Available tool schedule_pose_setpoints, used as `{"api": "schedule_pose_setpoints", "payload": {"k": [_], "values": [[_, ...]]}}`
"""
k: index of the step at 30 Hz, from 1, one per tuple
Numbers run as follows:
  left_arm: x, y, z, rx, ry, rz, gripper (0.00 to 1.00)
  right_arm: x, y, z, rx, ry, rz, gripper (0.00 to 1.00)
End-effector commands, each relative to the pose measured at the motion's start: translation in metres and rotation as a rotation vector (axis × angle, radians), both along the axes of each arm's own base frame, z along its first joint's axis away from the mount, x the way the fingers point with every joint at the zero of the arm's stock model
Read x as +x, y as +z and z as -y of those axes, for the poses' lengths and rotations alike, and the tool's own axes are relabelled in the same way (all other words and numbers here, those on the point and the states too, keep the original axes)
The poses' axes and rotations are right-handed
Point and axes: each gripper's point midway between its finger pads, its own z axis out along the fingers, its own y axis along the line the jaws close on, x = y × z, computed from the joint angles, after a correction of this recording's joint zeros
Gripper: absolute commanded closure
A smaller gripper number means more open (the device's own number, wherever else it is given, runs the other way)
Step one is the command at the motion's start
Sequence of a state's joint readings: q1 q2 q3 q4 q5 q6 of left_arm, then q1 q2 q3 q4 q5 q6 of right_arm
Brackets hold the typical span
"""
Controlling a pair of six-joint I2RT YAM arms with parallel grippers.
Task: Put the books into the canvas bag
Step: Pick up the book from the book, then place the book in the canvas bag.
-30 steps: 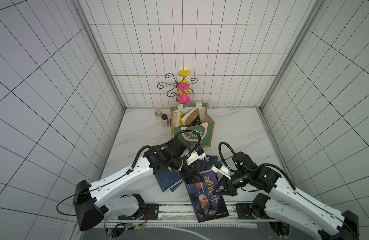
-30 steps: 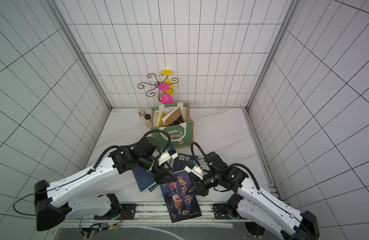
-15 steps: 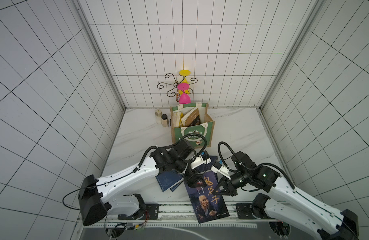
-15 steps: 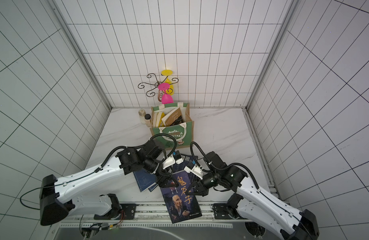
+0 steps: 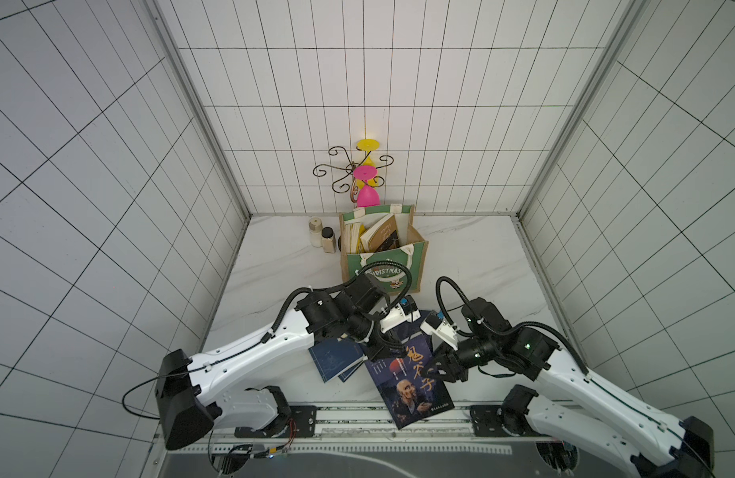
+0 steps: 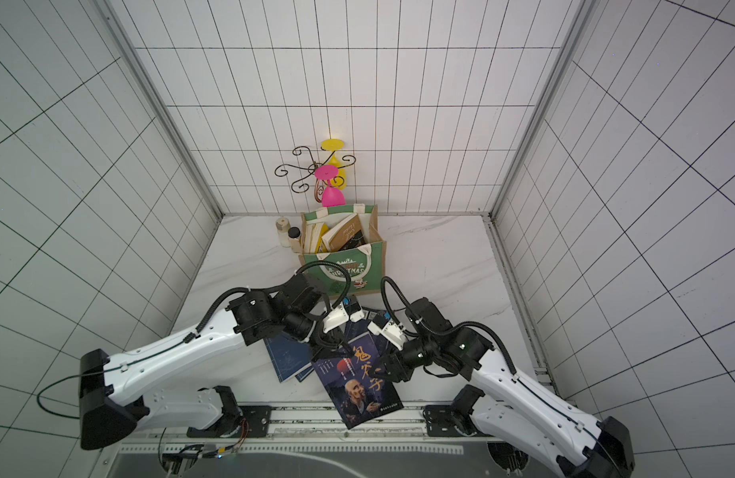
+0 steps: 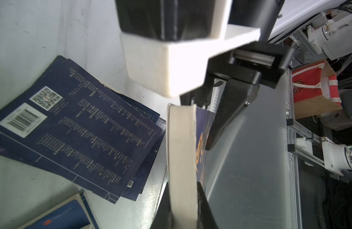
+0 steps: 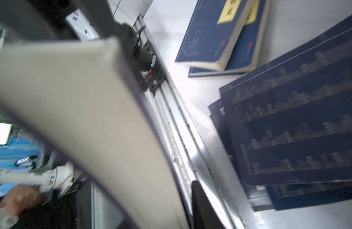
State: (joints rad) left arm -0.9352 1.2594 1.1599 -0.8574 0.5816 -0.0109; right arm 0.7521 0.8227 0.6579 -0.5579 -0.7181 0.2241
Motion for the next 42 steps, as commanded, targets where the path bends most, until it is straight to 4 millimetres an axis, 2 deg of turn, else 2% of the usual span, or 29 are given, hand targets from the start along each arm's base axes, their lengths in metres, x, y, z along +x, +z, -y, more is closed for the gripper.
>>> {"api": "schedule_pose_setpoints", "payload": {"k": [1, 2, 4, 7, 11, 16, 19, 21, 23, 25, 29, 33, 40, 42], "values": [[0.034, 0.056, -0.008, -0.098, 0.126, 0.133, 1.0, 0.04, 0.06, -0.006, 0.108, -0.129, 0.205, 0.29], [0.042, 0.067, -0.012, -0.109, 0.159, 0.164, 1.0, 0.046, 0.061, -0.004, 0.111, -0.159, 0.22, 0.19], [0.061, 0.093, -0.02, -0.128, 0.226, 0.214, 1.0, 0.059, 0.063, 0.0, 0.111, -0.223, 0.248, 0.07], [0.086, 0.117, -0.029, -0.119, 0.291, 0.239, 1.0, 0.075, 0.068, 0.007, 0.12, -0.312, 0.287, 0.01], [0.126, 0.162, -0.039, -0.126, 0.43, 0.31, 1.0, 0.092, 0.079, 0.019, 0.136, -0.424, 0.343, 0.01], [0.17, 0.238, -0.058, -0.299, 0.586, 0.366, 1.0, 0.1, 0.081, 0.03, 0.133, -0.502, 0.367, 0.01], [0.196, 0.27, -0.07, -0.387, 0.677, 0.403, 1.0, 0.099, 0.075, 0.033, 0.129, -0.515, 0.354, 0.01], [0.211, 0.28, -0.073, -0.419, 0.728, 0.444, 1.0, 0.096, 0.071, 0.034, 0.13, -0.515, 0.344, 0.01], [0.223, 0.287, -0.072, -0.448, 0.753, 0.487, 1.0, 0.094, 0.07, 0.035, 0.137, -0.513, 0.34, 0.01], [0.236, 0.284, -0.066, -0.462, 0.755, 0.511, 1.0, 0.092, 0.07, 0.035, 0.143, -0.509, 0.338, 0.01], [0.261, 0.263, -0.052, -0.428, 0.736, 0.516, 1.0, 0.09, 0.071, 0.036, 0.152, -0.507, 0.343, 0.01], [0.282, 0.248, -0.048, -0.384, 0.757, 0.551, 1.0, 0.088, 0.069, 0.036, 0.155, -0.503, 0.339, 0.01], [0.296, 0.25, -0.054, -0.37, 0.789, 0.641, 1.0, 0.089, 0.063, 0.036, 0.141, -0.503, 0.325, 0.01], [0.298, 0.249, -0.058, -0.355, 0.804, 0.66, 1.0, 0.091, 0.067, 0.034, 0.156, -0.502, 0.337, 0.01]]}}
